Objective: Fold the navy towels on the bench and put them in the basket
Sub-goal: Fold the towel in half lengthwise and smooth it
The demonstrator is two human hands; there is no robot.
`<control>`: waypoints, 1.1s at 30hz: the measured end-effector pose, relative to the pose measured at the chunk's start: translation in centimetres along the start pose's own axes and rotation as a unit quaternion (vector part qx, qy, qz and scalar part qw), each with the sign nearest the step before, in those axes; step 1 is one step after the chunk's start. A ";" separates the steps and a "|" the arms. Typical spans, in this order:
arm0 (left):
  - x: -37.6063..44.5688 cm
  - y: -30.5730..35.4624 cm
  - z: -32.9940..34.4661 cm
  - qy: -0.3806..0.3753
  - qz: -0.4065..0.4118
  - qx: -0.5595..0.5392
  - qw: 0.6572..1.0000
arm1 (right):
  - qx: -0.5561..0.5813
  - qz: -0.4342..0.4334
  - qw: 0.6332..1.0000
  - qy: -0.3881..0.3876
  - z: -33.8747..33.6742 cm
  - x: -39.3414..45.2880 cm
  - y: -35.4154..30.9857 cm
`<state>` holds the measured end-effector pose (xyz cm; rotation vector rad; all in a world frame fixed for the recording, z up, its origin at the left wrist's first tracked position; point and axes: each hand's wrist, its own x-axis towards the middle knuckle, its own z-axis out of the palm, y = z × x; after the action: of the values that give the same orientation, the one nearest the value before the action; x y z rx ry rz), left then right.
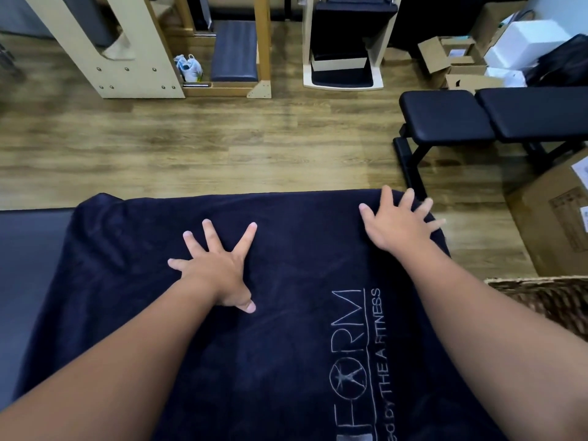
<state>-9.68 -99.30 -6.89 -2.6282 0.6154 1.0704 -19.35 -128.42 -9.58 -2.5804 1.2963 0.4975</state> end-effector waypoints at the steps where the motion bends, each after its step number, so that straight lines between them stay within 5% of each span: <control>1: 0.1 -0.1 -0.1 0.002 0.003 -0.002 1.000 | -0.014 -0.028 0.999 0.025 0.2 -0.7 -0.5; 4: 0.1 -0.3 -0.1 0.011 0.009 -0.005 1.000 | -0.051 -0.162 0.982 0.086 2.6 -6.5 -2.2; 8: -0.2 -0.7 0.2 0.021 0.017 -0.021 0.999 | -0.075 -0.320 0.944 0.041 7.5 -16.3 -2.3; 15: -2.3 -2.6 3.7 0.147 0.073 -0.111 0.980 | -0.024 -0.091 0.992 0.087 8.5 -17.2 2.4; 20: -7.4 -1.3 12.6 0.323 0.152 -0.057 0.932 | -0.043 -0.211 0.974 0.067 12.2 -27.8 1.3; 22: -9.7 -1.3 17.0 0.312 0.177 -0.010 0.933 | -0.051 -0.216 0.974 0.039 13.8 -31.1 3.1; 30: -19.2 -2.4 27.8 0.287 0.244 0.054 0.925 | 0.034 0.061 0.997 0.017 14.5 -35.9 13.5; 33: -22.0 -2.8 30.0 0.281 0.261 0.062 0.922 | 0.037 0.088 0.995 0.013 15.4 -38.4 14.1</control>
<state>-40.77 -79.45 -12.26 -2.7120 1.5116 0.3216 -55.16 -103.38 -9.30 -2.4336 1.5311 0.4377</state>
